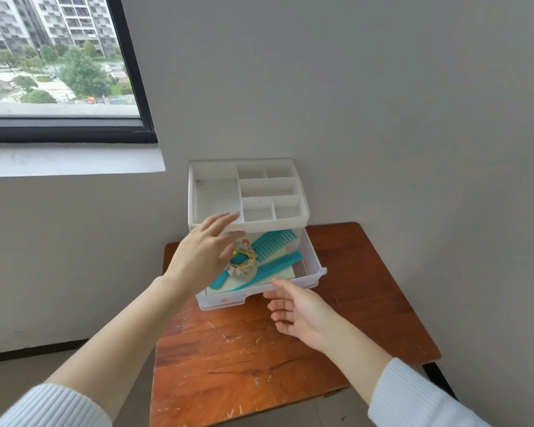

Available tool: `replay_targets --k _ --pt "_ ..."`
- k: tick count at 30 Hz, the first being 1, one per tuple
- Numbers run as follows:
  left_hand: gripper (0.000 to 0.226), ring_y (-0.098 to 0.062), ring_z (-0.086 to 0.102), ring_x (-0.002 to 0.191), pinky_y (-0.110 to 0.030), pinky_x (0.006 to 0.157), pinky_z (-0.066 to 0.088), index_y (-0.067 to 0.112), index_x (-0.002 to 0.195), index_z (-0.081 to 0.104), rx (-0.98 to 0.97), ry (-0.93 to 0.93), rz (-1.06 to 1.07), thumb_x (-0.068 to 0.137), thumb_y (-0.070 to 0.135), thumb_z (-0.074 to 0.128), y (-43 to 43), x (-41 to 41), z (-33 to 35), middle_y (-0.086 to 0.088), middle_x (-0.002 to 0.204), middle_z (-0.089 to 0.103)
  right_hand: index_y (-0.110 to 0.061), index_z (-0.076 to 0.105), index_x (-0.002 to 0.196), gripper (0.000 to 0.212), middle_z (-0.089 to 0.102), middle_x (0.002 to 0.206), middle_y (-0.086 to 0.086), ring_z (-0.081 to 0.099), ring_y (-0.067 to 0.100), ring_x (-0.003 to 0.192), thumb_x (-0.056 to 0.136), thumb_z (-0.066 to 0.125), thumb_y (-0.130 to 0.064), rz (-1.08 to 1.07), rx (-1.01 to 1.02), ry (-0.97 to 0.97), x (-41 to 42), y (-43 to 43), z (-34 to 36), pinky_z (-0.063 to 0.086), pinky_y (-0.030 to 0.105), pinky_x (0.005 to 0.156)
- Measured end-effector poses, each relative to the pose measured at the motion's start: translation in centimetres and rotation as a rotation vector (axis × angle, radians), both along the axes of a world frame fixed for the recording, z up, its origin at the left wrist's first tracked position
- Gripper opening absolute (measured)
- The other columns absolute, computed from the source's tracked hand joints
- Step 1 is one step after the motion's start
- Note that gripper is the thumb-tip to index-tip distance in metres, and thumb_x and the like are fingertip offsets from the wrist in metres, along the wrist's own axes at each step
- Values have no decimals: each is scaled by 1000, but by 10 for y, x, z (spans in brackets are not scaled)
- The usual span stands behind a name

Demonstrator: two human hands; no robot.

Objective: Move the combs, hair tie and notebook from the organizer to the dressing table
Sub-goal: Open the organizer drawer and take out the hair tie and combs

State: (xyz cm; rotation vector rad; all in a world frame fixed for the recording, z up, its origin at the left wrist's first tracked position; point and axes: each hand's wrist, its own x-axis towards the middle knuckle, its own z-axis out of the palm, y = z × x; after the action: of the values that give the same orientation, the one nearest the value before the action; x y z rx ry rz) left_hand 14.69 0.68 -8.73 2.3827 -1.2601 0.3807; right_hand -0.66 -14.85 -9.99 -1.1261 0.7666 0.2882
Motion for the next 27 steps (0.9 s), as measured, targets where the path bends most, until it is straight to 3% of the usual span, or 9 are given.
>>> replay_targets --k 3,6,9,14,17,19,21,25,27 --pt "32 -17 52 111 -35 88 53 27 118 64 168 57 -111 86 31 61 0 -7 -1 6 125 63 -5 68 105 37 69 77 3 61 15 72 88 60 -37 229 -148 6 -1 -8 14 49 28 70" --pt "40 -13 45 115 -28 87 50 25 124 60 365 126 -77 86 39 60 -9 -4 -3 9 129 59 -7 69 99 34 69 76 3 62 12 67 89 58 -37 399 -337 -44 4 -19 33 50 22 62" --pt "40 -15 44 113 -29 86 51 19 123 61 495 101 -73 87 36 60 -15 1 -1 6 128 57 -9 70 95 29 68 73 3 62 11 60 90 57 -35 378 -504 -124 17 -31 49 50 21 56" --pt "32 -18 50 112 -33 84 55 16 117 65 512 109 -109 89 28 57 -14 2 -3 2 127 60 -13 70 90 21 68 75 -2 60 7 60 89 56 -29 371 -773 -186 44 -37 50 49 21 57" --pt "30 -21 59 97 -31 69 53 16 112 65 420 149 -42 86 28 55 -13 0 -2 -1 117 66 -17 69 99 17 67 90 -3 61 9 79 86 61 -25 529 -998 -238 58 -32 40 48 22 68" --pt "19 -23 55 70 -27 54 40 18 97 62 254 194 48 82 29 55 -10 -1 3 -1 90 70 -19 65 112 29 61 93 -6 58 14 85 84 64 -22 724 -1106 -250 68 -28 37 45 21 65" --pt "13 -23 49 59 -28 51 39 19 90 60 43 250 122 80 27 57 -4 -1 8 5 71 61 -23 58 124 45 56 96 -6 55 14 85 80 67 -18 908 -1211 -239 79 -23 37 43 21 61" --pt "6 -8 47 46 -22 47 38 18 88 62 -258 317 208 83 21 60 9 5 18 10 64 58 -35 42 136 71 52 135 -4 51 21 117 75 71 -15 1092 -1367 -226 95 -13 35 48 37 95" --pt "7 -6 49 48 -21 47 38 19 89 63 -278 350 251 84 22 60 11 10 21 7 70 63 -36 39 138 75 49 140 -6 50 21 120 74 73 -18 1160 -1375 -227 102 -8 35 45 38 98"
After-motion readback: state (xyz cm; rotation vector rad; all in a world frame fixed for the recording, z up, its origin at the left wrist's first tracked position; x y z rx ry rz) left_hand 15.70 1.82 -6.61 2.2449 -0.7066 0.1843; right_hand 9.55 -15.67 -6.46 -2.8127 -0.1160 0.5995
